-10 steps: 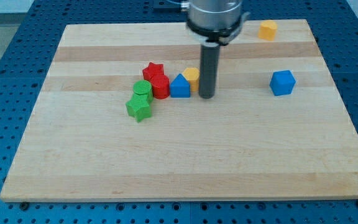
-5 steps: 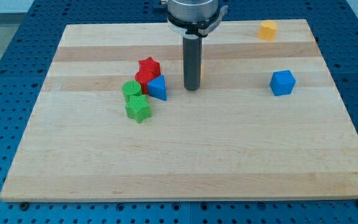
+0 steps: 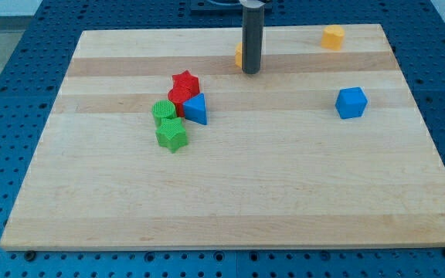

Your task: Push the yellow hexagon into the yellow heart

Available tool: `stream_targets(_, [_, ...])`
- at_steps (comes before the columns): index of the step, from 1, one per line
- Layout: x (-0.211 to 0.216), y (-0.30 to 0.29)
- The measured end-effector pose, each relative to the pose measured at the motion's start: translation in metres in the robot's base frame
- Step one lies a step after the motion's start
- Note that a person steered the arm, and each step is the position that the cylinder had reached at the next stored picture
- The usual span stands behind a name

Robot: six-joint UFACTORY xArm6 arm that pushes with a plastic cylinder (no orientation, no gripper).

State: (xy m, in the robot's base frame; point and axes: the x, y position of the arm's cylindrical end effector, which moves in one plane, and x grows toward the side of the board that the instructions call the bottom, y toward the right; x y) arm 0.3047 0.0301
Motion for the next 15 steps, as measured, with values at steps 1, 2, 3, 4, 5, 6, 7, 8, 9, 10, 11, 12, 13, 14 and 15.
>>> stream_targets(1, [0.000, -0.037])
stream_targets(2, [-0.009, -0.052])
stream_targets(3, [-0.019, -0.025])
stream_targets(4, [-0.034, 0.008])
stream_targets(5, [-0.044, 0.047])
stream_targets(6, [-0.049, 0.043])
stream_targets(7, [-0.056, 0.002])
stream_targets(8, [-0.080, -0.008])
stream_targets(9, [-0.106, 0.005])
stream_targets(10, [-0.109, 0.033])
stream_targets(11, [-0.096, 0.050])
stream_targets(12, [-0.088, 0.057])
stream_targets(13, [-0.088, 0.043])
stream_targets(14, [-0.083, 0.019])
stream_targets(15, [-0.073, 0.038])
